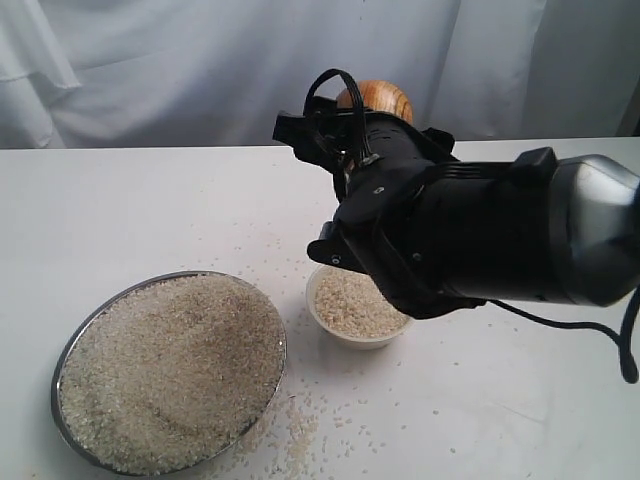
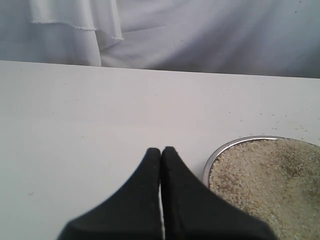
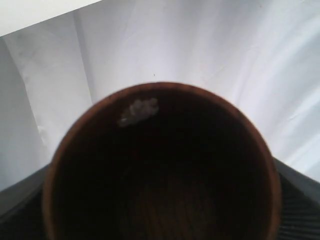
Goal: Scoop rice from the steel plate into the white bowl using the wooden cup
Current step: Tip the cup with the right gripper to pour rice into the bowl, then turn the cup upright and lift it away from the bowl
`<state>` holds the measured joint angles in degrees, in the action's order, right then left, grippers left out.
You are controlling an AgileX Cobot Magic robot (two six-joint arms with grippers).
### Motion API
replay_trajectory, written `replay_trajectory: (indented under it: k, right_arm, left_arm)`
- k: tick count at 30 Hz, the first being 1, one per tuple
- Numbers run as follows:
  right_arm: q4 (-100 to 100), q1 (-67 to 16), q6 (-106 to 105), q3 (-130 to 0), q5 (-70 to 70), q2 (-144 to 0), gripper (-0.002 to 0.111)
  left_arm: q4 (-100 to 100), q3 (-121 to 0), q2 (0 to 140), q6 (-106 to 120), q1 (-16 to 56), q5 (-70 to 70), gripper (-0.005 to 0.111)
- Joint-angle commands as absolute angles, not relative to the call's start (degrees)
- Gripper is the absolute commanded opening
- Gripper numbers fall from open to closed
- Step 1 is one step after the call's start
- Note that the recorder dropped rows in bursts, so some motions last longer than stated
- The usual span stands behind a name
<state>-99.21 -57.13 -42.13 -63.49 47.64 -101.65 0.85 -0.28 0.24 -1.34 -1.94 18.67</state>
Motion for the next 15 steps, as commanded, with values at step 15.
replay_trajectory:
  k: [15]
  right_arm:
    - [-82.6, -48.0, -15.7, -63.8, 30.5, -100.9, 0.0]
  left_arm:
    - [0.9, 0.0, 0.0, -1.3, -2.0, 18.3, 0.0]
